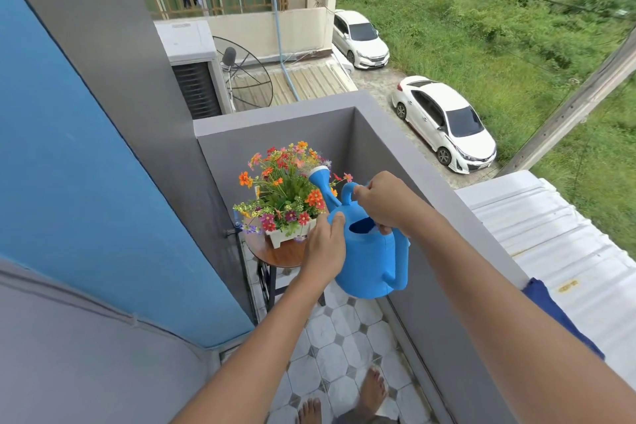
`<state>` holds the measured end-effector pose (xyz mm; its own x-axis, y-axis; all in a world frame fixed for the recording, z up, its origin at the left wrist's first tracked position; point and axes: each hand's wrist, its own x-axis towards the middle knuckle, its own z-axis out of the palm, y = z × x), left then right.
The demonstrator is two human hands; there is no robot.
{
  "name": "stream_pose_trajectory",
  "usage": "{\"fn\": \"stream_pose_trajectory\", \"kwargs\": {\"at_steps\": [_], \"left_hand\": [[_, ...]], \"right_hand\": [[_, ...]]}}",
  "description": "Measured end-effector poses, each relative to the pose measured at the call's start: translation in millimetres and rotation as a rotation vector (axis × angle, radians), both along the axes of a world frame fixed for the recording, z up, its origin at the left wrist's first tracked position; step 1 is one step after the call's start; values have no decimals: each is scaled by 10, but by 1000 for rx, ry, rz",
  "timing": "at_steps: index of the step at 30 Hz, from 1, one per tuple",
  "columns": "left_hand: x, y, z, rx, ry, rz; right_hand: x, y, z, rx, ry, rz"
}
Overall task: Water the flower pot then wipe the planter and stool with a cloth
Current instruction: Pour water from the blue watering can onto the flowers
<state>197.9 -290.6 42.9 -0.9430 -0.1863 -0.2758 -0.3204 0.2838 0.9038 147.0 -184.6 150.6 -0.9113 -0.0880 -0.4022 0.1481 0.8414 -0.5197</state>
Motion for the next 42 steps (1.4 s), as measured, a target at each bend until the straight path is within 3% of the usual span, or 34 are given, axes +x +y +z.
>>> {"fn": "stream_pose_trajectory", "kwargs": {"at_steps": [24, 42], "left_hand": [[688, -325, 38, -70, -102, 108], [483, 192, 15, -13, -46, -47]], "right_hand": [[415, -350, -55, -71, -44, 149], [392, 225, -104, -56, -60, -36]]}}
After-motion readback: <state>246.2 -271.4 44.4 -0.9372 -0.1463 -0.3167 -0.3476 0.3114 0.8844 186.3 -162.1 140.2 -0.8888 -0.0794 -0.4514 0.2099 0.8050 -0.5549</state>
